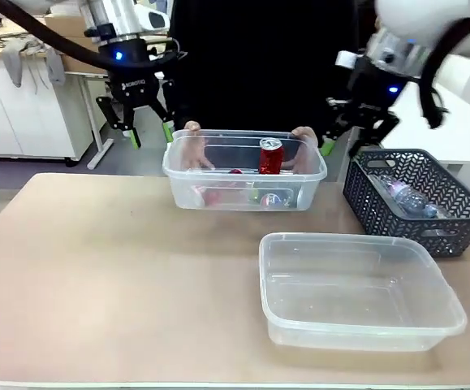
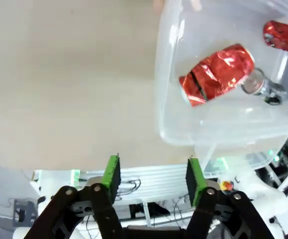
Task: Sort the waste into each basket.
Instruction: Release the Organizing box you were holding.
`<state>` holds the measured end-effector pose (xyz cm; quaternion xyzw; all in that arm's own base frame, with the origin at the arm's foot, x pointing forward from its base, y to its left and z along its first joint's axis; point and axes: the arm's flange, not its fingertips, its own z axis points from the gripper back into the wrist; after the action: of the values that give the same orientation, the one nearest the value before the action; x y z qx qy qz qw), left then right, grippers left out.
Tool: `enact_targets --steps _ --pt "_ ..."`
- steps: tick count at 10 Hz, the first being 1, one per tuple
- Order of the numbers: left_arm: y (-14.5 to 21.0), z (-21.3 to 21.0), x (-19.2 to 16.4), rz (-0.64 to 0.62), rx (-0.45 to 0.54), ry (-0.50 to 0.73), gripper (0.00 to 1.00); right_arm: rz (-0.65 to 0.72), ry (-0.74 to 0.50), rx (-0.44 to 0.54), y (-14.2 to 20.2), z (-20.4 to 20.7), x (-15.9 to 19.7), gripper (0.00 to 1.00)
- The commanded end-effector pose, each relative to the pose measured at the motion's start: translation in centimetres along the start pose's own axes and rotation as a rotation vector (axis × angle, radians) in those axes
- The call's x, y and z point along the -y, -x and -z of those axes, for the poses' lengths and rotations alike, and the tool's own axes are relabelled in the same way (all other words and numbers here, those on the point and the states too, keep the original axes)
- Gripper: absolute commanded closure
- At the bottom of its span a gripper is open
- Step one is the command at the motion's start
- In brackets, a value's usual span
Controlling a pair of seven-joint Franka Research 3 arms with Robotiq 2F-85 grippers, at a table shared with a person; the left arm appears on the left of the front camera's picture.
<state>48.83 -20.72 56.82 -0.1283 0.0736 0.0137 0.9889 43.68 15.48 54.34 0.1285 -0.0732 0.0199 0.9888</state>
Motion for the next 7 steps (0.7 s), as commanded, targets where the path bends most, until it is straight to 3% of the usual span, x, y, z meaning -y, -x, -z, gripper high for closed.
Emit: enact_targets --steps 1,3,5,6,7 --pt "2.5 1.0 -1.9 -0.005 0.081 0.046 0.00 0.012 -0.111 0.055 2.2 -0.5 2.6 0.00" --pt "2.9 2.5 -4.0 -0.025 0.049 0.123 0.00 0.108 -0.161 0.095 3.8 -0.8 5.3 0.00" --pt "2.6 4.0 -4.9 -0.053 -0.010 0.167 0.00 0.156 -0.142 0.079 4.0 0.3 5.7 0.00" --pt "2.5 1.9 -3.4 -0.049 0.046 0.092 0.00 0.134 -0.129 0.066 3.5 -1.4 5.1 0.00" --pt "2.5 1.9 -3.4 -0.049 0.046 0.092 0.00 0.134 -0.129 0.066 3.5 -1.4 5.1 0.00"
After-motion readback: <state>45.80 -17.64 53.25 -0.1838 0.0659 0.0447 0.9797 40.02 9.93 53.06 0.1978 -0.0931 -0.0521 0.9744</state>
